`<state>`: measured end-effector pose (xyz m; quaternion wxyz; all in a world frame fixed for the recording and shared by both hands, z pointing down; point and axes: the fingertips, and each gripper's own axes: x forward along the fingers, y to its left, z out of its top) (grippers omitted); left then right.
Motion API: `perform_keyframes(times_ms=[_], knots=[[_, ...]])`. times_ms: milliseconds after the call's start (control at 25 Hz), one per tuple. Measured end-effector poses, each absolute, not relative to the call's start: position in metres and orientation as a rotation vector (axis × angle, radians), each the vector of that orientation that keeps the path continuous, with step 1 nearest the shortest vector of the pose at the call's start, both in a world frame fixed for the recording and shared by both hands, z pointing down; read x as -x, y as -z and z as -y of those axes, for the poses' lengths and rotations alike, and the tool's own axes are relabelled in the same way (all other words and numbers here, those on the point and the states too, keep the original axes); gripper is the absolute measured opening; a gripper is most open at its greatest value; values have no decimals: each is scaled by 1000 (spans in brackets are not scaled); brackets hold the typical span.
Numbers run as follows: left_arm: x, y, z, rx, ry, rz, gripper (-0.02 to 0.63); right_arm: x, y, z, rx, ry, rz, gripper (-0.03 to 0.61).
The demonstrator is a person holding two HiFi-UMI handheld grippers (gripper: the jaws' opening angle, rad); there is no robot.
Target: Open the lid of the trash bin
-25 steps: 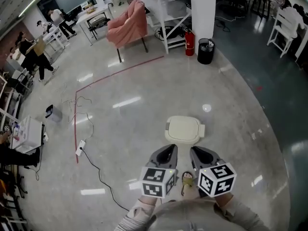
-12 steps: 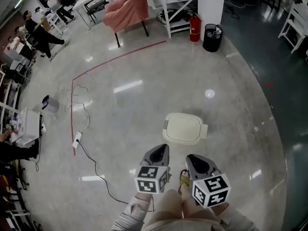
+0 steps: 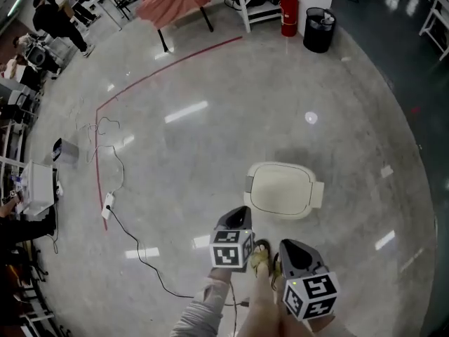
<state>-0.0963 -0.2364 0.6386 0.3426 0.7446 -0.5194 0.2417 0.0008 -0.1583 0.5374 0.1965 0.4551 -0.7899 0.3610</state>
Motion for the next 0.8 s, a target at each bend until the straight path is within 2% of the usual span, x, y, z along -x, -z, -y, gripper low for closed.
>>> perform_keyframes(times_ms=[400,800], knots=[[111,-750,257,-1869,-763,1298,2,21,-613,137,-1239,-1163,2106,6],[131,-788,284,-1796,-867,1271,2,34,-624,125,-1219,-1206,2052,6]])
